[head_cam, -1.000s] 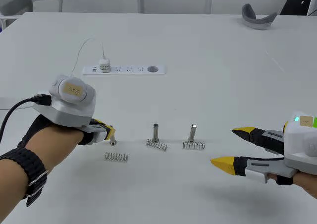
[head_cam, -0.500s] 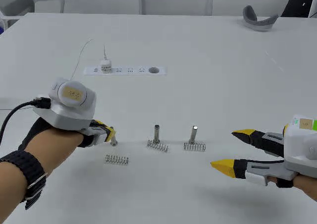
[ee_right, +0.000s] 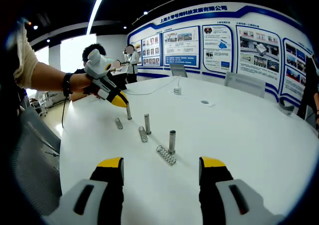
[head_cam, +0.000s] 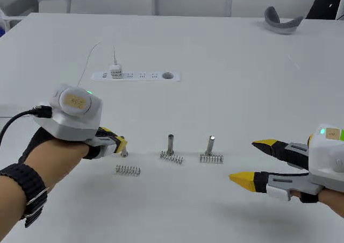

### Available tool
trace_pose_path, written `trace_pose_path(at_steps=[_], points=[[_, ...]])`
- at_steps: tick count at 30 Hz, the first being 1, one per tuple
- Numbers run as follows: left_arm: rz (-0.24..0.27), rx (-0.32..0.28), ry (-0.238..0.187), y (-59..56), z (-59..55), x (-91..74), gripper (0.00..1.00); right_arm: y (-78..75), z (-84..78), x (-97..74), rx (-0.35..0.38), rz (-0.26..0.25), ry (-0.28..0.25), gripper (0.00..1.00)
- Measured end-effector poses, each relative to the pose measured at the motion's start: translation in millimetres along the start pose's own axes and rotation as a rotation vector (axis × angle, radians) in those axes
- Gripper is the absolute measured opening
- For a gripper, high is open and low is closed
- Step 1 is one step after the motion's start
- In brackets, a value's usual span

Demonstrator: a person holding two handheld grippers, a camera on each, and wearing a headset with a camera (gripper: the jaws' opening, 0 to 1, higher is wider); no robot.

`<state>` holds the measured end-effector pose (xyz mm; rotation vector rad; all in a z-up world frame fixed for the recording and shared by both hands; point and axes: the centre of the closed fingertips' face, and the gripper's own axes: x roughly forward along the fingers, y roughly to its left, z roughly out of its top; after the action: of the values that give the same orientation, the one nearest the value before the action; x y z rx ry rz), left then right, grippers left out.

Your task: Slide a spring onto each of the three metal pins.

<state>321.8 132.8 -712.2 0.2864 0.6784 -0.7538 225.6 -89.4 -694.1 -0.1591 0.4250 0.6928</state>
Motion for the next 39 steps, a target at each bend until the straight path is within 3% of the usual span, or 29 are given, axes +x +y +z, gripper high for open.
trace_pose_path(at_steps=[24,39], points=[[-0.019,-0.015,-0.066,-4.6,3.7,-8.3,0.44,2.7,1.9,0.6,-0.007,0.007,0.004,0.62],[-0.103,0.004,-0.113,-15.9,0.5,-17.1,0.56,5.0,1.8,0.3,-0.009,0.014,0.011,0.60]])
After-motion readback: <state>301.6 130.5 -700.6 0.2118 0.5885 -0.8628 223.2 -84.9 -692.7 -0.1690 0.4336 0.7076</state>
